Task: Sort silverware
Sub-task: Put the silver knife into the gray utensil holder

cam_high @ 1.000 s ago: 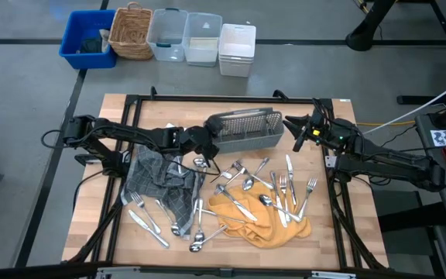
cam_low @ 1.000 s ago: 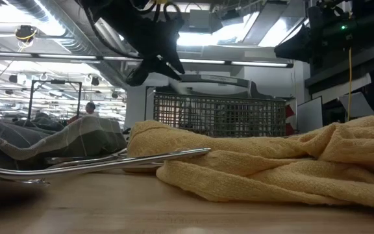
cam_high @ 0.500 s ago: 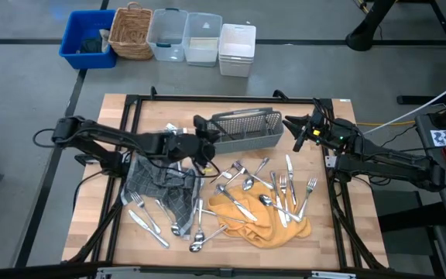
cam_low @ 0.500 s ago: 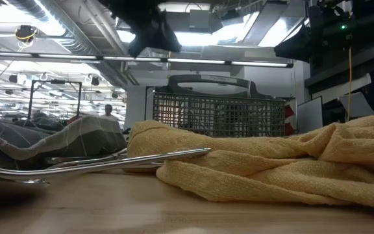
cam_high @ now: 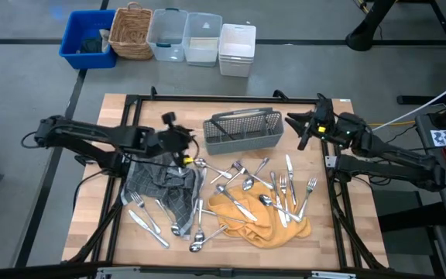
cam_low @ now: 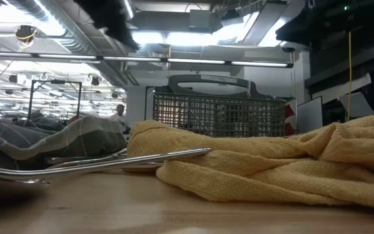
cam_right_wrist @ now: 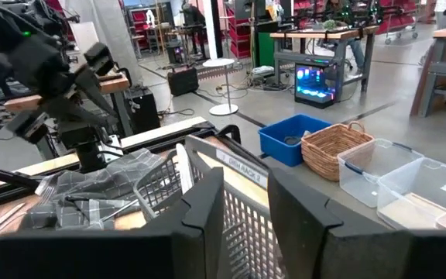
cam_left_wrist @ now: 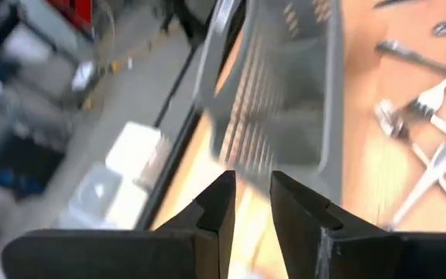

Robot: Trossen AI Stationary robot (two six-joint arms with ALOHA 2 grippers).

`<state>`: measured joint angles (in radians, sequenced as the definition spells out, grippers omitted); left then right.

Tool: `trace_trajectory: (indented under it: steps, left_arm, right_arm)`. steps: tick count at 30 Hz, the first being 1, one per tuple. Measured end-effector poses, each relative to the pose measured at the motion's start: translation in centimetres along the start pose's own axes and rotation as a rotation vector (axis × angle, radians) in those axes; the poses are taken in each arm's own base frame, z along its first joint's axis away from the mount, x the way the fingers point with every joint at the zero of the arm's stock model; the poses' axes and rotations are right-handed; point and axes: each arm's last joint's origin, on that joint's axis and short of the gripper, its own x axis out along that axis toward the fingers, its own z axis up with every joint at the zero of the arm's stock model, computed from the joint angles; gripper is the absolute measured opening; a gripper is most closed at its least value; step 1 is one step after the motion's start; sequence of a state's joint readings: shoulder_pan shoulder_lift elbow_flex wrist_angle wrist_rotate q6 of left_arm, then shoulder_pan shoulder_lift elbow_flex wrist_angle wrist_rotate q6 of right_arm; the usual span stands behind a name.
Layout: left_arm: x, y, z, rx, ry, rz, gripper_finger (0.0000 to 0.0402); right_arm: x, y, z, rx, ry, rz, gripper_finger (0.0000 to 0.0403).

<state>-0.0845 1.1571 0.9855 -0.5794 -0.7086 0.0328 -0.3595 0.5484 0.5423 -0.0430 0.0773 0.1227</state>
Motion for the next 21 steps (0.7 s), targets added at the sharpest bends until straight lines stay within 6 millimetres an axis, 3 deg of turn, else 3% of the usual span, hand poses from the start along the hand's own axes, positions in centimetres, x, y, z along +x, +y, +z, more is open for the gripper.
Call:
trace_trajectory:
  steps: [9, 21]
  left_arm:
    - [-2.9, 2.3, -4.0, -0.213, 0.121, 0.009, 0.0074]
    - [-1.6, 0.5, -9.5, -0.416, 0.240, -0.127, 0.0074]
  right_arm:
    - [-1.0, 0.3, 2.7, 0.006, 0.043, 0.003, 0.0104]
    - [-0.2, 0.9, 2.7, 0.225, 0.164, 0.176, 0.0104]
